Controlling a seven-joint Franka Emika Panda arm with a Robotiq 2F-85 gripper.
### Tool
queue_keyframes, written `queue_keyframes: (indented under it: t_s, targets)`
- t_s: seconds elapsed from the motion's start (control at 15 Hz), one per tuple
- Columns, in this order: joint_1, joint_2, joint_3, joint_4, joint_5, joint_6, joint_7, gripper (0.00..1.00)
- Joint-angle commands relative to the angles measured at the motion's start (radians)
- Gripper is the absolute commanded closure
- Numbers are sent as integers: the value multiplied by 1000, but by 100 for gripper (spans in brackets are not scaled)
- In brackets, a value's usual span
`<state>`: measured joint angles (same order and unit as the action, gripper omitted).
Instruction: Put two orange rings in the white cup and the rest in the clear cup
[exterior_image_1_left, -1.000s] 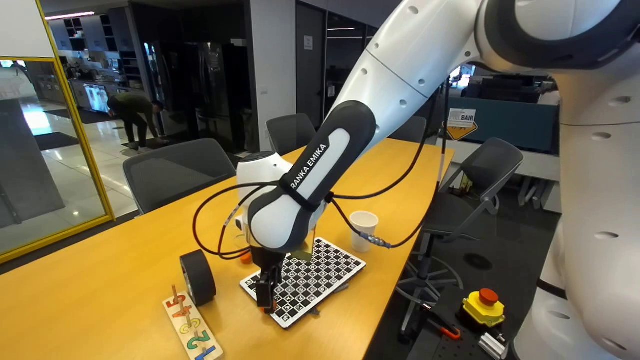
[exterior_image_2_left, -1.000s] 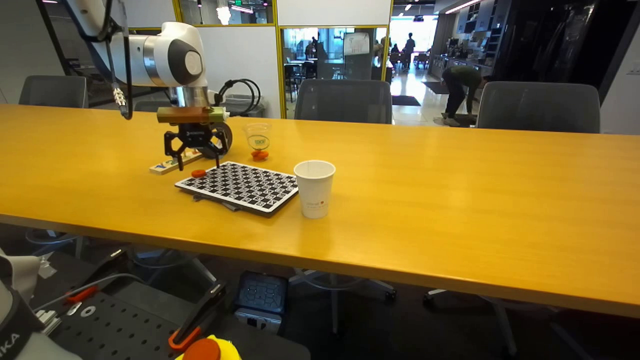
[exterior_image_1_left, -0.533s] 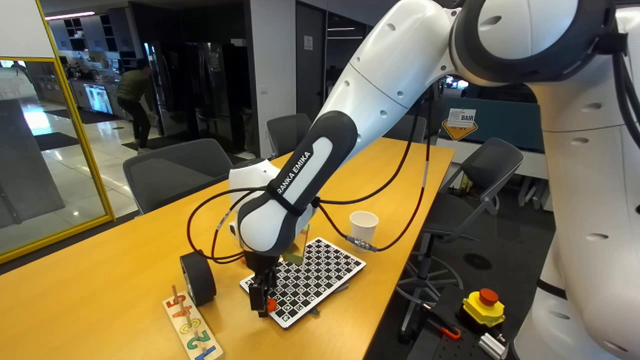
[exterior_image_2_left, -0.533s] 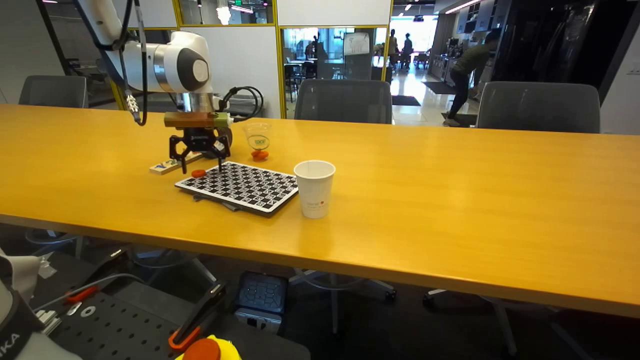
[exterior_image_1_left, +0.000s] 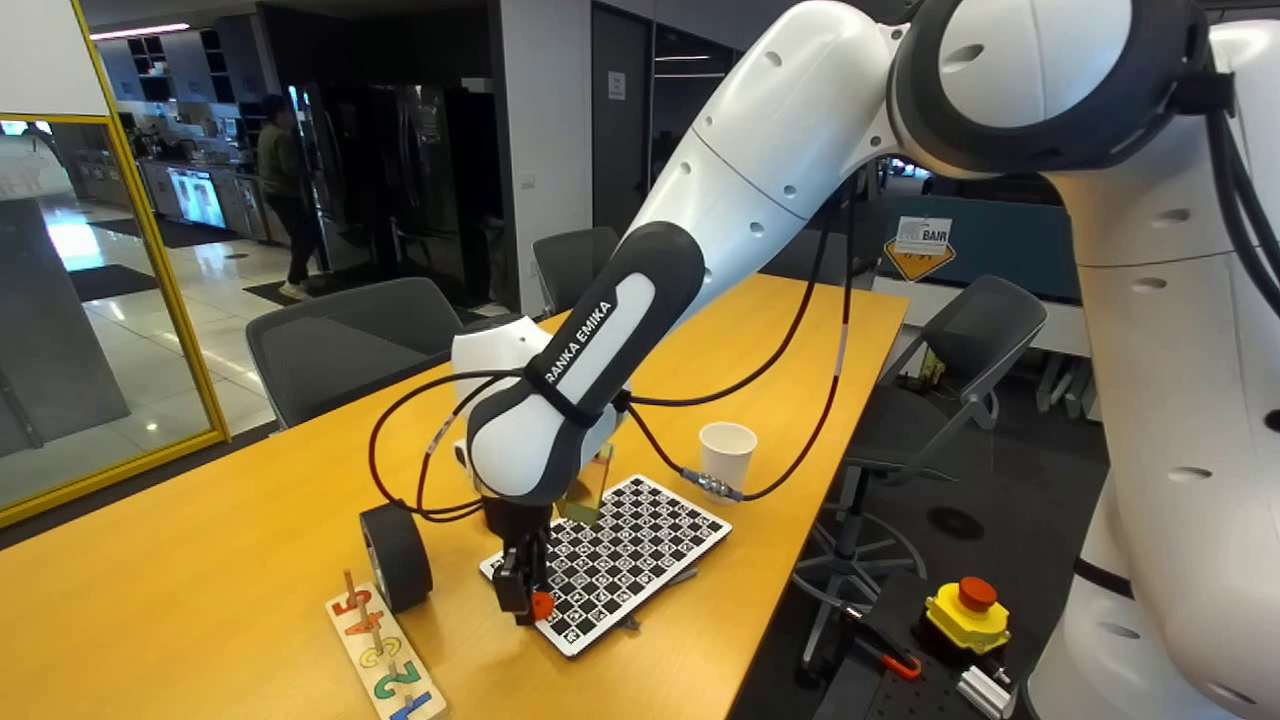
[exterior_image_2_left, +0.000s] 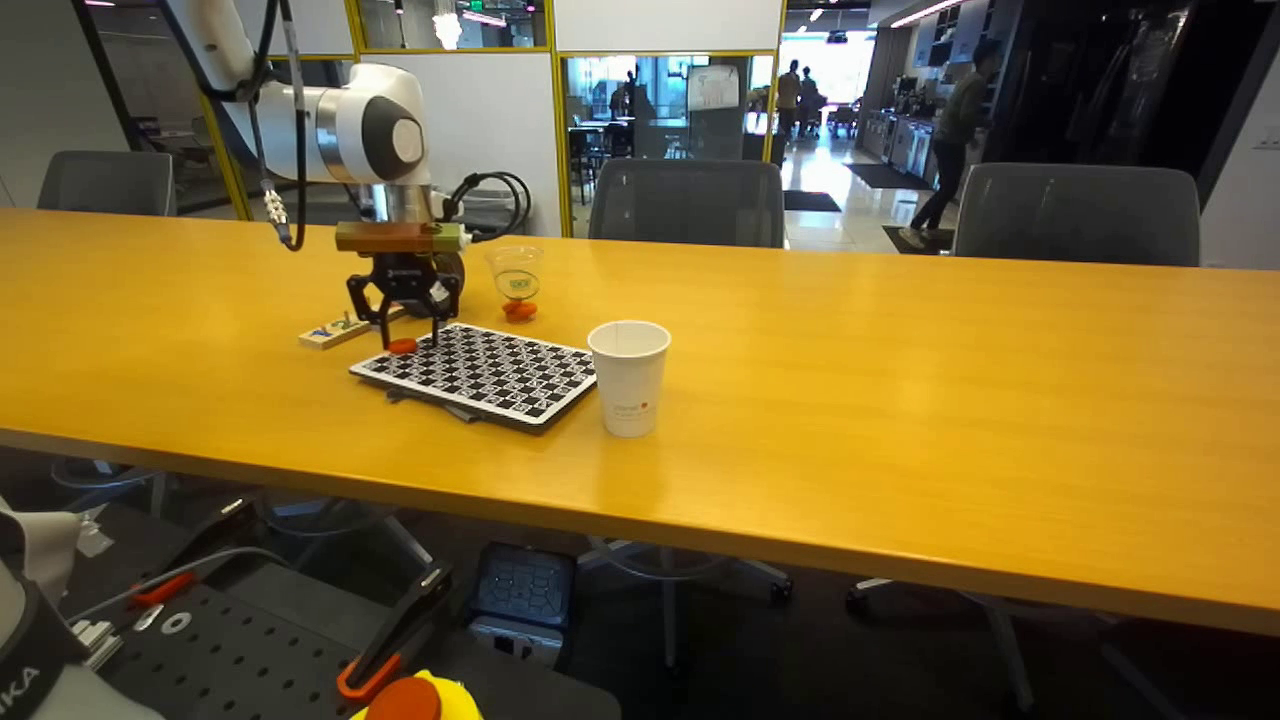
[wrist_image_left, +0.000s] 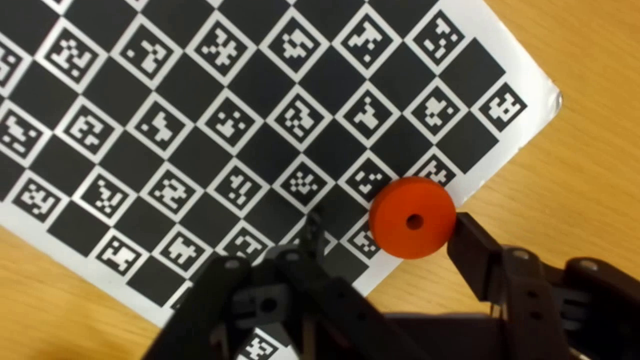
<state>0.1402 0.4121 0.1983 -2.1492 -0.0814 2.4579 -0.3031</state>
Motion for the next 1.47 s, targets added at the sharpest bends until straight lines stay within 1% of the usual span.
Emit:
queue_keyframes:
  t_s: [0.0, 0.13, 0.4, 0.8, 1.0, 1.13, 1.4]
  targets:
    - [-5, 12, 8, 33, 12, -30, -3, 66]
    - [-5, 9, 7, 35, 12, -33, 1, 80]
    - [5, -20, -9, 32, -11, -44, 34, 79]
    - [-33, -149, -11, 22, 9, -94, -8, 79]
    - [-39, -199, -20, 53, 3, -145, -11, 79]
    - [-43, -214, -33, 78, 0, -151, -8, 79]
    - [-52, -155, -47, 178, 7, -123, -33, 79]
